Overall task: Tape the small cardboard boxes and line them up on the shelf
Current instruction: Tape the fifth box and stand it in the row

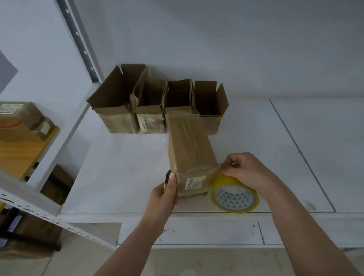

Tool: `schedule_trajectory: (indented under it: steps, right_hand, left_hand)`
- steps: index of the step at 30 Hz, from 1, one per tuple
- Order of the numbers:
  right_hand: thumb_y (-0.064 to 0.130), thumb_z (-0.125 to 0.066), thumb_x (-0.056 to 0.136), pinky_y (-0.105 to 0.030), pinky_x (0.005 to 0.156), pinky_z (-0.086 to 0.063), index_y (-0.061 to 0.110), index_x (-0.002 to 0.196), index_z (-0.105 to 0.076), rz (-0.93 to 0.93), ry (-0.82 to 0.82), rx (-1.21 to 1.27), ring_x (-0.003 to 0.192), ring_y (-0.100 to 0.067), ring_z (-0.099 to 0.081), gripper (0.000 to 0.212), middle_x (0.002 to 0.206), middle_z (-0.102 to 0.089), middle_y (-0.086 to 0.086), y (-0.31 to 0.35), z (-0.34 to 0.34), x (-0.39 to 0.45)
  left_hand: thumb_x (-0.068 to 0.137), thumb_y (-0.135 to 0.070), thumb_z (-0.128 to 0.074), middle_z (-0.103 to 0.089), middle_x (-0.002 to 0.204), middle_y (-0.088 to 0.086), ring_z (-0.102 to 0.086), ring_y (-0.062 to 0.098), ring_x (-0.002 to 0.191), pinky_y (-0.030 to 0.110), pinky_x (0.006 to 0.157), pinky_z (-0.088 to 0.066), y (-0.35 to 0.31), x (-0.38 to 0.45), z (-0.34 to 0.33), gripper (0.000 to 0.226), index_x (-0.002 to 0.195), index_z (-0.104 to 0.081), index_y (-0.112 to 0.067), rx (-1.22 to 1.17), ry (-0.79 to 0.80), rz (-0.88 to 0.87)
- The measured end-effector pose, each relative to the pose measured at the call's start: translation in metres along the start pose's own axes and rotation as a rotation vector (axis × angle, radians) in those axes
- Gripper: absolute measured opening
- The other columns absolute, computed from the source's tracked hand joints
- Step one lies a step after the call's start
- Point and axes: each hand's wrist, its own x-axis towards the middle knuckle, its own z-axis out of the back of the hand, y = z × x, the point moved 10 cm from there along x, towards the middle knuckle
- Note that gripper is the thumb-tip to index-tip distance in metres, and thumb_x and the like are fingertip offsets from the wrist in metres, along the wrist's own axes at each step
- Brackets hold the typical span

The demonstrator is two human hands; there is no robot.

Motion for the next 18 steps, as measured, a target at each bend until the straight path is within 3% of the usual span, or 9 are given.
schedule_trajectory:
  steps: [2,6,9,11,13,15,18]
  right_hand:
    - [0.043,-0.074,0.08,-0.029,0.062,-0.051,0.021,0.071,-0.068,0.018,0.01,-0.001,0.071,-0.02,-0.069,0.024,0.077,-0.07,-0.002,0.003,-0.002,-0.003]
    - [0.049,-0.073,0.079,-0.028,0.064,-0.053,0.022,0.073,-0.069,0.016,0.019,-0.011,0.072,-0.017,-0.069,0.028,0.079,-0.071,0.0,-0.001,-0.013,-0.008]
    - [0.052,-0.072,0.079,-0.026,0.061,-0.054,0.024,0.074,-0.068,0.012,0.021,-0.008,0.068,-0.014,-0.07,0.029,0.078,-0.072,0.001,-0.003,-0.018,-0.011]
    - [0.051,-0.072,0.079,-0.025,0.062,-0.055,0.025,0.073,-0.067,0.022,0.02,-0.028,0.068,-0.012,-0.069,0.028,0.078,-0.072,0.001,-0.001,-0.018,-0.01]
    - [0.05,-0.072,0.08,-0.024,0.062,-0.056,0.025,0.074,-0.068,0.026,0.015,-0.049,0.069,-0.011,-0.069,0.026,0.079,-0.072,0.002,0.0,-0.018,-0.009]
    - [0.05,-0.072,0.08,-0.021,0.059,-0.054,0.025,0.075,-0.068,0.036,0.017,-0.056,0.067,-0.008,-0.068,0.026,0.078,-0.071,0.003,0.001,-0.018,-0.009]
    - [0.046,-0.071,0.082,-0.017,0.056,-0.048,0.024,0.076,-0.068,0.049,0.029,-0.043,0.064,-0.005,-0.066,0.023,0.074,-0.069,0.004,0.002,-0.019,-0.011]
  left_hand:
    - [0.065,-0.083,-0.043,-0.042,0.051,-0.006,-0.031,0.006,0.043,0.017,0.043,-0.028,-0.005,0.002,0.007,0.057,0.052,-0.046,-0.027,0.011,0.031,-0.004]
    - [0.065,-0.075,-0.049,-0.048,0.06,-0.002,-0.034,0.009,0.047,0.02,0.046,-0.03,-0.011,0.002,0.025,0.062,0.07,-0.051,-0.013,0.11,0.061,0.04]
    - [0.065,-0.073,-0.054,-0.043,0.069,0.003,-0.037,0.015,0.059,0.029,0.059,-0.035,-0.062,0.001,0.056,0.068,0.081,-0.052,-0.007,0.159,-0.097,-0.146]
    - [0.075,-0.072,-0.043,-0.046,0.069,-0.002,-0.041,0.011,0.059,0.027,0.059,-0.038,-0.111,-0.007,0.058,0.065,0.09,-0.058,-0.01,0.131,-0.085,-0.31]
    - [0.089,-0.063,-0.035,-0.049,0.067,-0.005,-0.044,0.008,0.056,0.022,0.056,-0.042,-0.157,-0.019,0.026,0.051,0.089,-0.059,-0.018,0.179,0.138,-0.449]
    - [0.1,-0.05,-0.032,-0.052,0.065,-0.002,-0.049,0.011,0.053,0.024,0.054,-0.045,-0.181,-0.031,-0.02,0.046,0.084,-0.058,-0.015,0.283,0.389,-0.521]
    - [0.103,-0.042,-0.03,-0.059,0.061,0.002,-0.055,0.013,0.05,0.021,0.052,-0.047,-0.171,-0.03,-0.074,0.05,0.078,-0.057,-0.009,0.447,0.62,-0.385]
